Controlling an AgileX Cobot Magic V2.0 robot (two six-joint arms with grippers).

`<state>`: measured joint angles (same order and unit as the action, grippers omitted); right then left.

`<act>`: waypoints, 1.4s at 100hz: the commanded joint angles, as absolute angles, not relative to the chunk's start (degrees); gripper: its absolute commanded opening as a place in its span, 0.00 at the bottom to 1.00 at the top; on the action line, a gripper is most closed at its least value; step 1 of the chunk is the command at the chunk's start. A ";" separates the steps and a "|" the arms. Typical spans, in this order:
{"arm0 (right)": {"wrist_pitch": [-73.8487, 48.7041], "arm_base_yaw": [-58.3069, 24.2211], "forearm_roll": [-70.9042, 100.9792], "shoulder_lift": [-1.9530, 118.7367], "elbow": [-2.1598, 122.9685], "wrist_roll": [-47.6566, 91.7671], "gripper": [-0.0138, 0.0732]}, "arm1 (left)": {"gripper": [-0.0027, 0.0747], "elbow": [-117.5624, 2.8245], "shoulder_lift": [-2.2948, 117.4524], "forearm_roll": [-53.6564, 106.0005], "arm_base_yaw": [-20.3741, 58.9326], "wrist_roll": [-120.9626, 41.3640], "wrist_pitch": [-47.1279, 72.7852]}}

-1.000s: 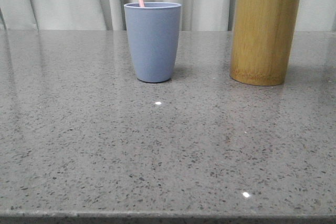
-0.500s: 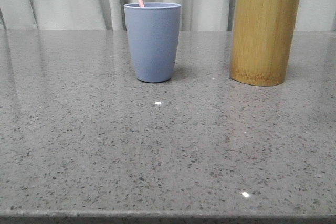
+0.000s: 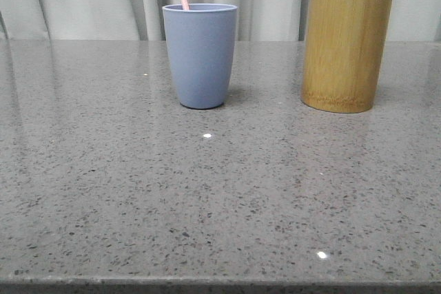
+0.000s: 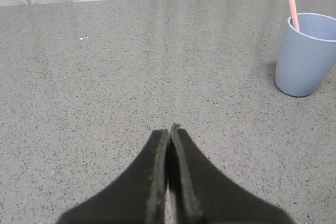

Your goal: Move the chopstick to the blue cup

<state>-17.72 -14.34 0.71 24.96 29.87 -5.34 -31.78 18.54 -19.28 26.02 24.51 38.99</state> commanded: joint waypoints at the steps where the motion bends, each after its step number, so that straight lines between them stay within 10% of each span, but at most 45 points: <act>1: -13.58 -14.11 0.00 21.54 29.36 -4.89 0.09 | 0.01 -31.63 16.87 -20.07 26.41 25.09 34.49; 140: -14.00 -14.11 0.00 12.11 25.14 -4.95 0.09 | 0.01 -25.31 11.23 -21.62 26.41 25.09 31.04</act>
